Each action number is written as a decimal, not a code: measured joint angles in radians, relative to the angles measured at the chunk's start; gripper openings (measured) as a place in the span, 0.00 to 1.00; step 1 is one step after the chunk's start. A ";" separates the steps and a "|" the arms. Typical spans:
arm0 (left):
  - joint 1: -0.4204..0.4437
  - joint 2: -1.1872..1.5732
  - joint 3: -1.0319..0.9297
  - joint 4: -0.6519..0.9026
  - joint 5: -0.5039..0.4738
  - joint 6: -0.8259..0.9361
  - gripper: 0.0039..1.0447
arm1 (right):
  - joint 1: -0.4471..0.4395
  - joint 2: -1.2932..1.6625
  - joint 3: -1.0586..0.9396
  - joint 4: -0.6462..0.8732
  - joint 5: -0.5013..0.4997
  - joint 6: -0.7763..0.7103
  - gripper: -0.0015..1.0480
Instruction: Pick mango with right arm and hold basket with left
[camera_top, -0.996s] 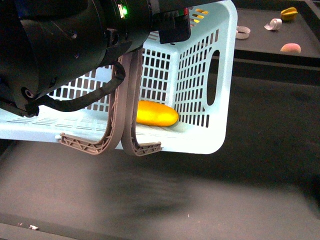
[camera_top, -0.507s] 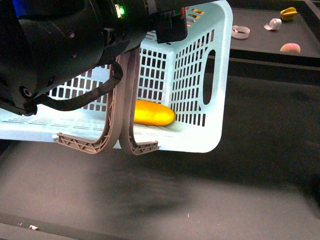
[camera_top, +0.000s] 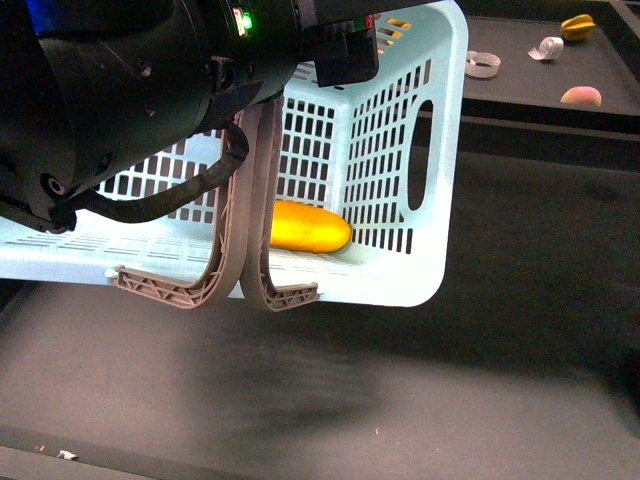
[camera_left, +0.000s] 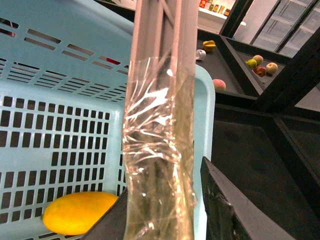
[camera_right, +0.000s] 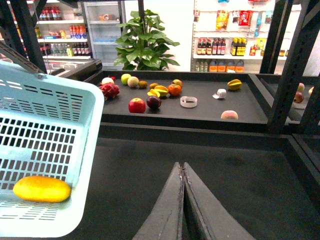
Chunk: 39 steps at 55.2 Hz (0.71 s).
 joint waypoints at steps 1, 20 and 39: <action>0.000 0.000 0.000 0.000 0.000 0.000 0.26 | 0.000 0.000 0.000 0.000 0.000 0.000 0.02; 0.000 0.000 0.000 0.000 0.000 0.000 0.26 | 0.000 0.000 0.000 0.000 0.000 -0.002 0.31; 0.000 0.000 0.000 0.000 0.000 0.000 0.26 | 0.000 0.000 0.000 0.000 0.000 -0.002 0.92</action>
